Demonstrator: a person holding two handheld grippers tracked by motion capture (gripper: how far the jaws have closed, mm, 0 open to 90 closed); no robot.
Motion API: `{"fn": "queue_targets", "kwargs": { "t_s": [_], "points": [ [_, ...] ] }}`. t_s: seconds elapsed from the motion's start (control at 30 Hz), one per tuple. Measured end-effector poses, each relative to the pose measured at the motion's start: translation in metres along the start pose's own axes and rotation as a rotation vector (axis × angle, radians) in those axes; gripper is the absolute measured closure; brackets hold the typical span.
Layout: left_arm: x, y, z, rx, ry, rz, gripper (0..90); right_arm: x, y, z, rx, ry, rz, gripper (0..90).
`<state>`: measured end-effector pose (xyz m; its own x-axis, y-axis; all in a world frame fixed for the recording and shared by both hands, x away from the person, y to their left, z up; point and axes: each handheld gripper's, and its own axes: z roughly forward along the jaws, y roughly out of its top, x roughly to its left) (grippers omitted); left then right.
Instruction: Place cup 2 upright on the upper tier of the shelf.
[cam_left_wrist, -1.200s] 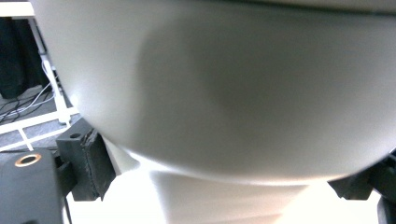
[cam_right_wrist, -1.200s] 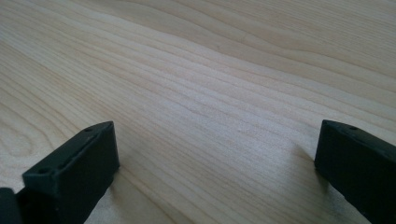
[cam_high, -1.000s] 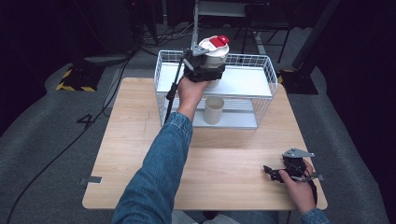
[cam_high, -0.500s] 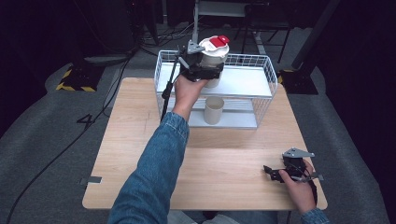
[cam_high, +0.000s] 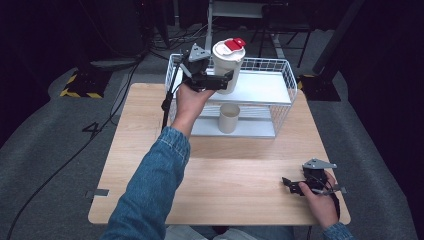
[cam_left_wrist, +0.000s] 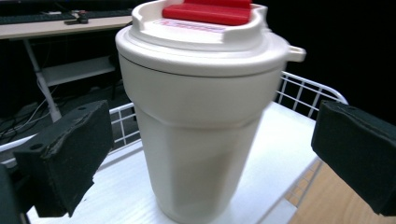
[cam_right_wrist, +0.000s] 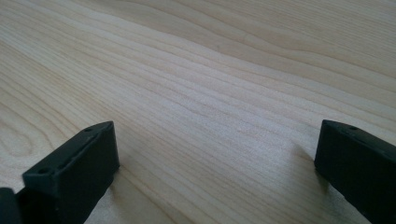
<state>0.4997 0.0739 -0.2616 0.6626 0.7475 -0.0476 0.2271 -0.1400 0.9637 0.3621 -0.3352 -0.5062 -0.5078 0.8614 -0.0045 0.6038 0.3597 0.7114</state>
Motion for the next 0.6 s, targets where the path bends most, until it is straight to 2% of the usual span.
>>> {"fn": "queue_targets", "kwargs": {
  "t_s": [0.3, 0.5, 0.6],
  "points": [
    [-0.013, -0.006, -0.032, -0.003, -0.042, 0.031, 0.0, 0.000, 0.000, 0.000, 0.000, 0.000, 0.000, 0.0],
    [-0.020, -0.013, -0.057, 0.010, -0.038, 0.066, 0.0, 0.000, 0.000, 0.000, 0.000, 0.000, 0.000, 0.0],
    [-0.020, -0.017, -0.072, 0.003, -0.039, 0.064, 0.0, 0.000, 0.000, 0.000, 0.000, 0.000, 0.001, 0.0]
  ]
}}
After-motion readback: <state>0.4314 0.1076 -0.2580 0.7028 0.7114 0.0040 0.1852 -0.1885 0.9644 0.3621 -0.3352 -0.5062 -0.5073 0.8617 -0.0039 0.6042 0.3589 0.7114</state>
